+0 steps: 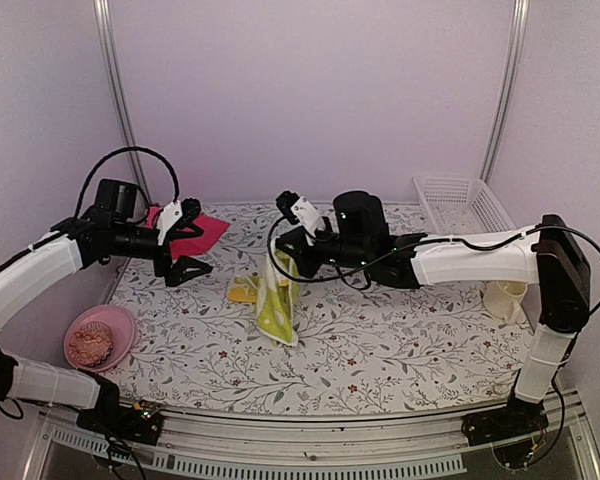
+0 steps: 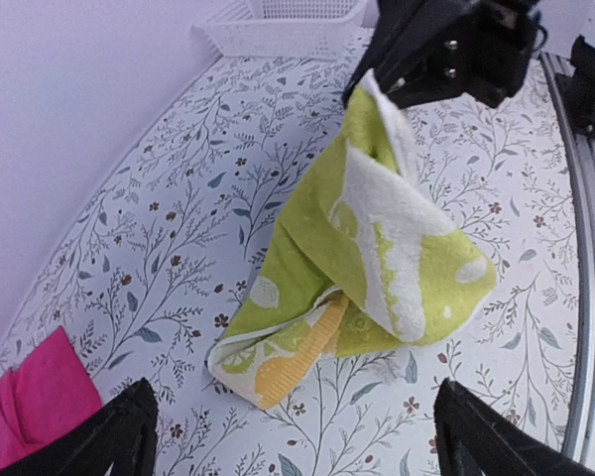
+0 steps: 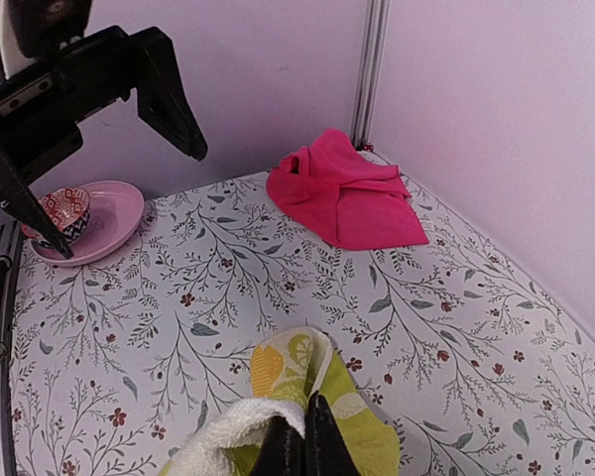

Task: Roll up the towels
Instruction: Pass from the left arm to the right, then adjust the towel at the center of the board.

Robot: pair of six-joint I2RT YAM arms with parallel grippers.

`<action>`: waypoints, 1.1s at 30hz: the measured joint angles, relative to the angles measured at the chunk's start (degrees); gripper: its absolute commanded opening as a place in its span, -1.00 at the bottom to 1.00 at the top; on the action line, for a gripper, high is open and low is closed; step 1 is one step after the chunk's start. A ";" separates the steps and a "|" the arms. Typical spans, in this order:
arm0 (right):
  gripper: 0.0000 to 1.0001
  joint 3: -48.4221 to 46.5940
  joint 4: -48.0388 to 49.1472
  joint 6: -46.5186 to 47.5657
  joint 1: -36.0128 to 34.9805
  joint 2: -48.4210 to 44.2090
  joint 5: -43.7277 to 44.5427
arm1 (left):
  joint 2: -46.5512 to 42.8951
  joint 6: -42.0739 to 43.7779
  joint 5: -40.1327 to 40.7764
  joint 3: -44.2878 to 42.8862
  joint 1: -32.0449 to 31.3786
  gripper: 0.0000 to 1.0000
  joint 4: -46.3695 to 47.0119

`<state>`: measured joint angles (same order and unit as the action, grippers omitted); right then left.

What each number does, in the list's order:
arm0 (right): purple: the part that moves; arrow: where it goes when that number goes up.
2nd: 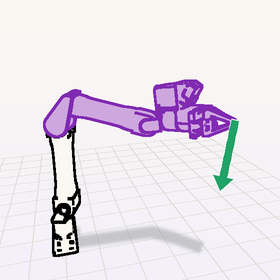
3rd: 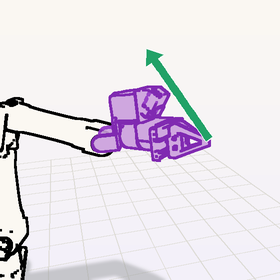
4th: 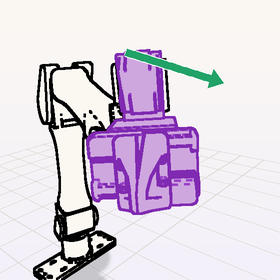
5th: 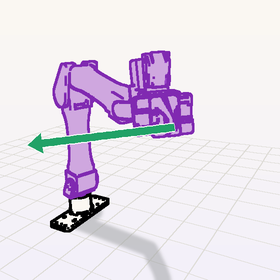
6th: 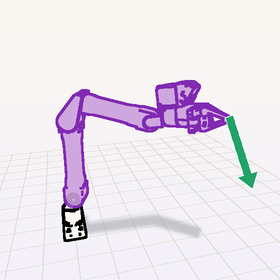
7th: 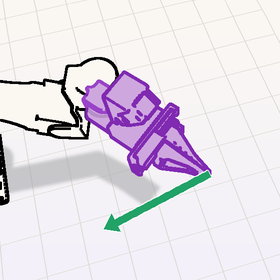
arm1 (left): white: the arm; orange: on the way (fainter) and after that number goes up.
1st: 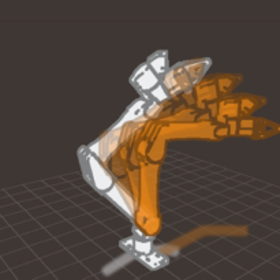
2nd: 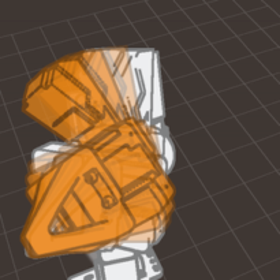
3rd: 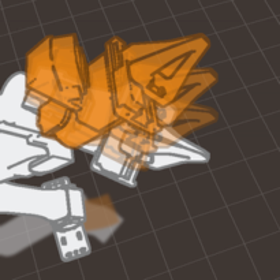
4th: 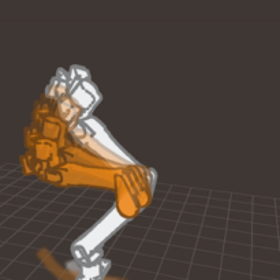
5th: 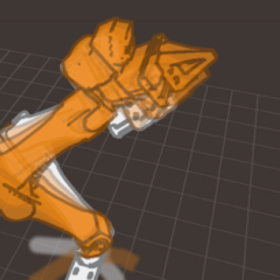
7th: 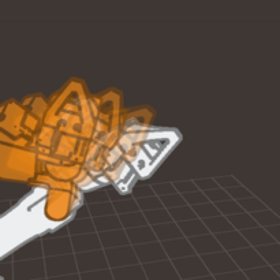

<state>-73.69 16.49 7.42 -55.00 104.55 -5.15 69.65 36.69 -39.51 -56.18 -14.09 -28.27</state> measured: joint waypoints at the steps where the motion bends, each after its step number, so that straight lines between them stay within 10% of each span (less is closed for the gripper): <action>1: -0.96 -0.11 -0.85 -0.68 0.17 0.00 -1.22 | -1.77 0.37 0.70 1.57 -1.42 0.95 1.84; 15: -0.97 -2.89 -8.90 -15.47 5.42 7.23 -5.46 | 7.37 2.80 21.31 5.97 -21.51 0.53 16.26; 25: -0.97 -1.84 -11.23 -24.50 12.57 9.31 -4.26 | 22.40 -1.05 26.64 -4.90 -27.41 0.94 16.70; 33: -0.96 -0.33 -12.76 -27.39 15.26 11.26 -3.15 | 34.67 -6.62 29.46 -15.30 -31.36 0.86 14.67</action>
<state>-74.02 3.73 -19.97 -39.75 115.81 -8.29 104.31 30.06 -10.04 -71.48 -45.45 -13.61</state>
